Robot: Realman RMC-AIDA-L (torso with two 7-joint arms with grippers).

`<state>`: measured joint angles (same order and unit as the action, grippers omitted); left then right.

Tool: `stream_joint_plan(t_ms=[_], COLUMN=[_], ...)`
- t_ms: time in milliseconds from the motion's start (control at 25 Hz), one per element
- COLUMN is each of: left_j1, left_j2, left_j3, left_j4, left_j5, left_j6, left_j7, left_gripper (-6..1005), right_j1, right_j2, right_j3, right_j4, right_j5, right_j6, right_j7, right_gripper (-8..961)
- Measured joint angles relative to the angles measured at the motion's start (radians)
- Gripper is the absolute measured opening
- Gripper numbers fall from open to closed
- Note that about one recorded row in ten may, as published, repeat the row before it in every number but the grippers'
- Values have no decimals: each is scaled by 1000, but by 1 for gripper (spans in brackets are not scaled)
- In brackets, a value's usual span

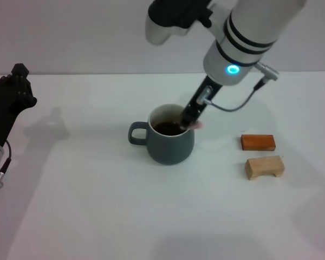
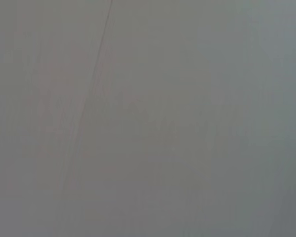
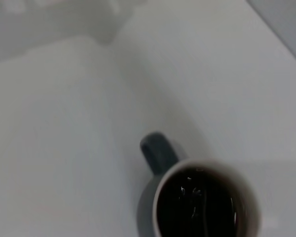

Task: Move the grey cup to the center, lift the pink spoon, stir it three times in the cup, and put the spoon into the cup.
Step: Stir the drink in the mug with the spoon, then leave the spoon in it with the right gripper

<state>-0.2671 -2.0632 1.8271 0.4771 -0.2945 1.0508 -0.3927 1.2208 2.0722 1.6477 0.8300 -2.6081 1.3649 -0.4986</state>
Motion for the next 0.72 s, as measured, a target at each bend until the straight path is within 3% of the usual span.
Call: stream_joint_plan(t_ms=[240,360,400,600,680,720], left_j1=[-6,-7,-7,-2,0,0], left_j2=[1,1,2,2,2,2], left_j3=[0,-1,-1,-1,0,0], left_j4=[-3,-4,-5,-5,-6,-7], left_j5=[0,0,0,0,0,0], left_j6=[0,0,0,0,0,0], left_j7=[0,2,6,9,9,9], left_gripper=[-2,-2,-2,-2,-2,-2], right_j1=[-13,-90,-90,-366,-500,-616], right_j2=[4,5,5,6,10,12], right_j3=[-53,-165,-165,-353,-392,-422], right_j4=[95,205,205,404,454,483], right_j5=[48,99,99,41,-8,-31], right_j6=[-156,-327,-327,-707,-875,-1029], right_j7=[-8,-4,-4,32,60,88], right_gripper=[356,356,356,355,355,355])
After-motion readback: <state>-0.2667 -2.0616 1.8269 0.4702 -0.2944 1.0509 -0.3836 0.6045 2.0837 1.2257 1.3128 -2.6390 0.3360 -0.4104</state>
